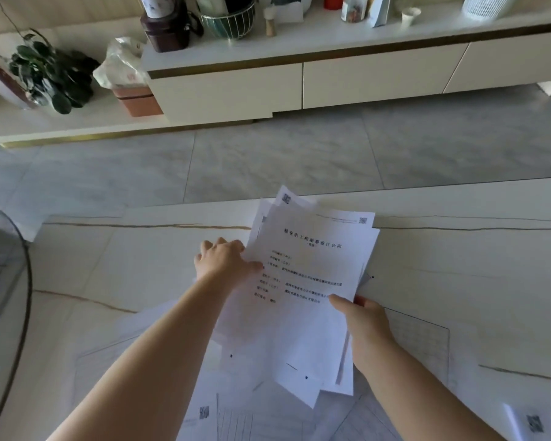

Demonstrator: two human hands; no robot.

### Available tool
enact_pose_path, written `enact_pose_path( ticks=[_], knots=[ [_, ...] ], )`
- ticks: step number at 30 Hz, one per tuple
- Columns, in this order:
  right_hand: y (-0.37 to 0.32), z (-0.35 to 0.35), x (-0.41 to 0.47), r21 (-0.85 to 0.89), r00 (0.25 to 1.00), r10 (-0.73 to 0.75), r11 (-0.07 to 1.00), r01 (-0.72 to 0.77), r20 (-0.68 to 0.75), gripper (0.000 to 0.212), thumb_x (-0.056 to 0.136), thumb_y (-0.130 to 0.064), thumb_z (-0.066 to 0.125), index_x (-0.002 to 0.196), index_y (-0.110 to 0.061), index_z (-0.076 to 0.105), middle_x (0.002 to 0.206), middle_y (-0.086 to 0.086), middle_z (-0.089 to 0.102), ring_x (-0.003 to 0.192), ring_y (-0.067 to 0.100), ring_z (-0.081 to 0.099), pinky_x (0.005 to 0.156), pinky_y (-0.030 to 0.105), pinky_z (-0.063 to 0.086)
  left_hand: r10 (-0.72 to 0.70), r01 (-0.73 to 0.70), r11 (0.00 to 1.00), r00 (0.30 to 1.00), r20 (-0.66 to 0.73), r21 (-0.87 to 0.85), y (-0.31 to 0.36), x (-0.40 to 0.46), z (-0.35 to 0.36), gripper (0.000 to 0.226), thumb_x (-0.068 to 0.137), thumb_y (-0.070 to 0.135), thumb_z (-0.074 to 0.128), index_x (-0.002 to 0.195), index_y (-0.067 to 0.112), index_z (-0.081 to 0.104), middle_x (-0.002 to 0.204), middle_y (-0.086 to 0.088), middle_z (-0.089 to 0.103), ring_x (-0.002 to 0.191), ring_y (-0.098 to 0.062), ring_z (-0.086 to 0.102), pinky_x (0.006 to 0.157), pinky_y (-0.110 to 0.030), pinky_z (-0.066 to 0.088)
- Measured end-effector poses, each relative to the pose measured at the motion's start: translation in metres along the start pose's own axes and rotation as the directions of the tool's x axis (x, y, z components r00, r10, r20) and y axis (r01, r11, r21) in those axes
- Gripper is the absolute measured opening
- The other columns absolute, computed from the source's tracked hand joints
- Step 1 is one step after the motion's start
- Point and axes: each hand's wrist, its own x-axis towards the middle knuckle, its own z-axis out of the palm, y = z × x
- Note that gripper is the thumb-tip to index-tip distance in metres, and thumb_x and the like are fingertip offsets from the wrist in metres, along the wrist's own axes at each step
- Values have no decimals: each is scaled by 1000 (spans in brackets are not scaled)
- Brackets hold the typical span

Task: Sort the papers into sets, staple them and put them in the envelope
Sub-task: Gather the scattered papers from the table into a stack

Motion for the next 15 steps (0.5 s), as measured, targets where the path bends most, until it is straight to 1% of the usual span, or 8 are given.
enact_pose_path(
  ticks=[2,3,5,8,9,11,13,15],
  knots=[
    [2,5,-1,-25,1000,13,1000,-12,14,17,88,-8,64,103,-2,63,93,9,65,84,24,56,78,31,42,-26,30,959,1000,17,-283,-3,-3,-3,44,81,37,70,118,18,54,112,-5,59,95,-21,54,80,-32,46],
    [4,7,-3,-46,1000,11,999,-10,29,21,89,-8,63,109,-3,61,100,9,64,87,24,56,79,31,41,-33,48,924,998,46,-379,-5,-6,-5,44,80,33,72,117,18,53,106,-4,61,86,-20,57,74,-31,48],
    [7,10,-9,-93,995,-19,995,28,95,24,90,-8,61,113,-12,59,108,6,65,94,22,58,83,33,44,3,43,908,994,111,-417,-8,-14,-13,45,79,27,73,120,19,54,96,-1,61,79,-18,58,65,-27,46],
    [6,10,-22,-169,982,-45,983,76,181,24,89,-8,62,112,-17,61,106,5,67,99,25,63,91,42,49,82,-31,917,990,114,-398,-9,-35,-28,28,86,16,64,113,12,61,82,2,59,63,-11,54,48,-21,41],
    [6,10,-26,-163,981,-44,984,76,190,26,88,-7,63,113,-16,61,106,4,68,99,25,63,92,43,49,107,-56,912,989,103,-407,-9,-44,-35,26,88,13,61,113,13,61,84,1,60,64,-11,55,48,-21,43],
    [5,8,-34,-121,980,-37,991,62,195,30,87,-8,65,116,-14,61,107,5,69,99,24,65,91,42,51,150,-90,884,984,97,-458,-10,-64,-48,27,88,11,59,115,18,61,96,-4,65,79,-20,63,58,-28,53],
    [4,5,-45,-76,978,-6,997,22,207,31,86,-12,68,116,-13,61,109,6,70,97,24,67,89,42,53,161,-59,815,979,127,-577,-14,-86,-62,27,88,7,59,111,23,61,103,-7,68,91,-27,66,71,-39,56],
    [2,-2,-56,-28,964,29,999,-23,263,32,86,-17,69,116,-14,61,108,6,71,96,23,68,85,39,54,162,-13,730,975,154,-684,-20,-109,-81,27,88,5,60,108,23,63,102,-6,71,90,-26,69,75,-41,57]
  ],
)
